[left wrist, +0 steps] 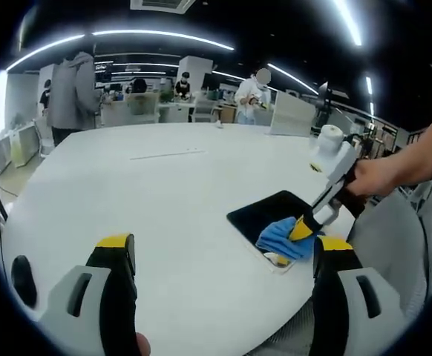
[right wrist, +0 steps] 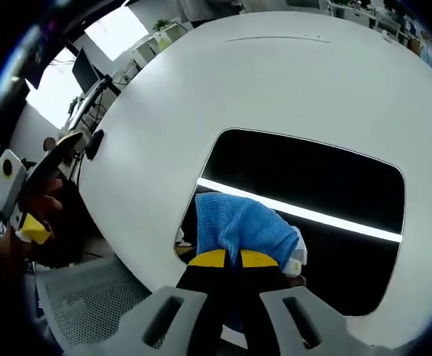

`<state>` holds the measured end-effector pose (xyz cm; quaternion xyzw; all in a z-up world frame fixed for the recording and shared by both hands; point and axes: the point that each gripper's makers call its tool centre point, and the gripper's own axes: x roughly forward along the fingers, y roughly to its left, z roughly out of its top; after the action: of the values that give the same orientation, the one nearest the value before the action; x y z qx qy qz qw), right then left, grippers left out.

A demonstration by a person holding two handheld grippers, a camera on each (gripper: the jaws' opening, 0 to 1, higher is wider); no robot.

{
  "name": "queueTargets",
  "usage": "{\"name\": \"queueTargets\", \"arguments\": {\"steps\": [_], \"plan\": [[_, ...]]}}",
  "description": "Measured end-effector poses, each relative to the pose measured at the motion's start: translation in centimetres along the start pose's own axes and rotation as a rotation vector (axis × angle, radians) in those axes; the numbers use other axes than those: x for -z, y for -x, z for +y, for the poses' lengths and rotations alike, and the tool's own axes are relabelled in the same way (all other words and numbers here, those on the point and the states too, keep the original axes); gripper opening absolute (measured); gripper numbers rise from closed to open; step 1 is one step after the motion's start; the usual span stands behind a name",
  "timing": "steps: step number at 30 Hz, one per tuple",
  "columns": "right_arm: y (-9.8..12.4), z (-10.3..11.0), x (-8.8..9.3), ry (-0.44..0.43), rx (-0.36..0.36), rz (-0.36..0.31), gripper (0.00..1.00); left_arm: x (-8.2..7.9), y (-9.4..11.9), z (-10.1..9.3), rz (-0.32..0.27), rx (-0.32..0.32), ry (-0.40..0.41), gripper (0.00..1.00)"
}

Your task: Wipe the mirror surface with the cleaning cloth until all visible marks leave the cleaned area.

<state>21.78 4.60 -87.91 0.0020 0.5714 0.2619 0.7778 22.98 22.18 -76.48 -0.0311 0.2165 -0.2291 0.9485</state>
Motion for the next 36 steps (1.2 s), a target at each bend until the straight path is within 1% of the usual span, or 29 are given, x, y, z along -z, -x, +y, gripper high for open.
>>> {"name": "queueTargets", "arguments": {"steps": [10,13,23,36], "plan": [[0.3,0.5,1.1,0.000,-0.016,0.010,0.00,0.3,-0.2,0.2,0.003,0.000,0.002,0.99],[0.4,0.7,1.4,-0.004,-0.019,0.014,0.00,0.2,-0.2,-0.4,0.005,0.006,-0.004,0.99],[0.3,1.4,2.2,0.006,-0.038,0.037,0.00,0.3,-0.1,0.1,0.003,0.000,0.002,0.99],[0.6,1.2,2.3,0.014,-0.041,0.036,0.00,0.0,0.0,-0.3,0.009,0.005,-0.008,0.99]]}}
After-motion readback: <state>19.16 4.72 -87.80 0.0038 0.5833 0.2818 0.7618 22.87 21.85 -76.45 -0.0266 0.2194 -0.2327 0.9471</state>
